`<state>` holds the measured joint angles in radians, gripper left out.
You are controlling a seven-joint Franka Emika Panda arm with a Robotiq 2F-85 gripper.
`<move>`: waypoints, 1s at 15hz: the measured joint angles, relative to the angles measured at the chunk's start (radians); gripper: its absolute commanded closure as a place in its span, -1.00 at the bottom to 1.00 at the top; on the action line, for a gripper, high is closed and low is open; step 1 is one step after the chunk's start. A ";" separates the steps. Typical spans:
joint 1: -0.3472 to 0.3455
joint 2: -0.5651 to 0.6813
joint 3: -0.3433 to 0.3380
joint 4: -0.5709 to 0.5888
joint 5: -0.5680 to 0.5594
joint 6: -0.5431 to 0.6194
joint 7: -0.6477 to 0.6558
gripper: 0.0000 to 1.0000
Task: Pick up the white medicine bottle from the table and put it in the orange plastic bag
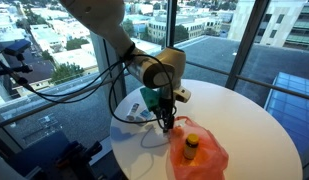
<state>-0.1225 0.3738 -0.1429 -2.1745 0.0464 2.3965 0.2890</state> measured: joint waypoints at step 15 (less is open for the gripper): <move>-0.004 0.077 -0.043 0.003 0.042 0.142 0.001 -1.00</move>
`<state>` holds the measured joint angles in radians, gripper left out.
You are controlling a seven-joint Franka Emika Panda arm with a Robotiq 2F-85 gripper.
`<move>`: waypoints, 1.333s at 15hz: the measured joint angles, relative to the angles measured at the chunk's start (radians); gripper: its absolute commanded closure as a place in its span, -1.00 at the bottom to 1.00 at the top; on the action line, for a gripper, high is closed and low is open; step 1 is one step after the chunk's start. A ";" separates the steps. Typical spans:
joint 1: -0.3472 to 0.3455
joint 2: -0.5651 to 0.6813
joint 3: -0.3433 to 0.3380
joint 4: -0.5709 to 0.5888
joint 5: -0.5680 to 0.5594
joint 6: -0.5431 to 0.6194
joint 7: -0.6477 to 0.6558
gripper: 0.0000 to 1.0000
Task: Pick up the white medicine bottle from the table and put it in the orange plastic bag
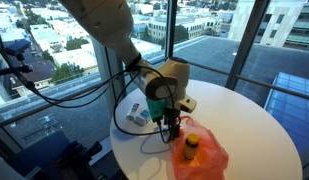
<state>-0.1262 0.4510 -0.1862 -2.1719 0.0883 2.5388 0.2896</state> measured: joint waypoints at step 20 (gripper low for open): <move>0.044 0.040 0.001 0.024 -0.003 0.005 0.000 0.26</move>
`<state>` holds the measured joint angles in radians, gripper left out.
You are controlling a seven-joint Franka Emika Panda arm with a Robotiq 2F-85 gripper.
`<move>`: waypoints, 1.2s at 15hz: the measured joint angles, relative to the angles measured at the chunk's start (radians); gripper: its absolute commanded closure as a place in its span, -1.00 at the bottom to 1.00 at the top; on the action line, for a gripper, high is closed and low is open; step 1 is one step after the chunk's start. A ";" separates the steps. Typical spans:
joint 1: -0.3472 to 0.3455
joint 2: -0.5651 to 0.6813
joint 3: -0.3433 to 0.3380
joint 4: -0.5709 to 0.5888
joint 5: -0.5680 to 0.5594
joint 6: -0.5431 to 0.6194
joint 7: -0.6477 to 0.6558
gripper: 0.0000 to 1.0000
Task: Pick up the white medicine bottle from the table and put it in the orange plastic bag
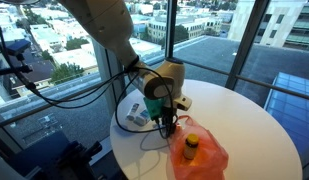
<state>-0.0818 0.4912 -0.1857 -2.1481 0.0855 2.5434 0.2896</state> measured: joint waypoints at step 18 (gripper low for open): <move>0.088 -0.236 0.021 -0.013 -0.126 -0.147 -0.004 0.26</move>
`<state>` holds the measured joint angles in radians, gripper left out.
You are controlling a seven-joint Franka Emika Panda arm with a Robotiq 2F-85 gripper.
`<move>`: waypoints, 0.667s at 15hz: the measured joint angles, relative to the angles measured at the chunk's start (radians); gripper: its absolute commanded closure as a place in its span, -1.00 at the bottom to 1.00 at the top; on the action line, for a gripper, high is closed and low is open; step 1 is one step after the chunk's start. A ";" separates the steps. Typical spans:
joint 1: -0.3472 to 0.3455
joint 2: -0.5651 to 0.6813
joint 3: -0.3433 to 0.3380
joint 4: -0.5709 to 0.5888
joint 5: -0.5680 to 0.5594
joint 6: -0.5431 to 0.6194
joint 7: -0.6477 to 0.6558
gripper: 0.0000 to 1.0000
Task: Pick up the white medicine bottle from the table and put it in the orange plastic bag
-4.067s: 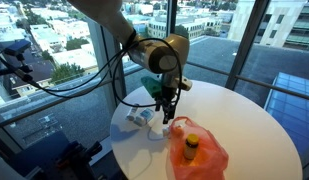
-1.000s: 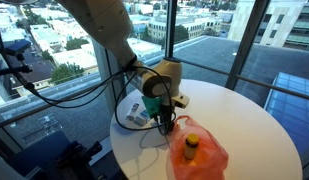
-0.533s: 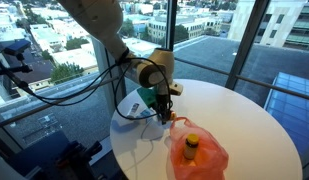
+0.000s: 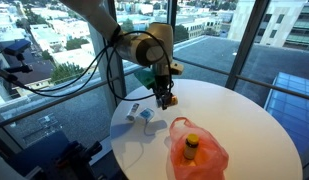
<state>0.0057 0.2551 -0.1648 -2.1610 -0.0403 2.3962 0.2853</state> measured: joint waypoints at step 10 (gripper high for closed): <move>-0.094 -0.108 -0.016 -0.080 -0.024 -0.044 0.000 0.26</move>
<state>-0.0885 0.1473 -0.1811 -2.2413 -0.0640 2.3523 0.2852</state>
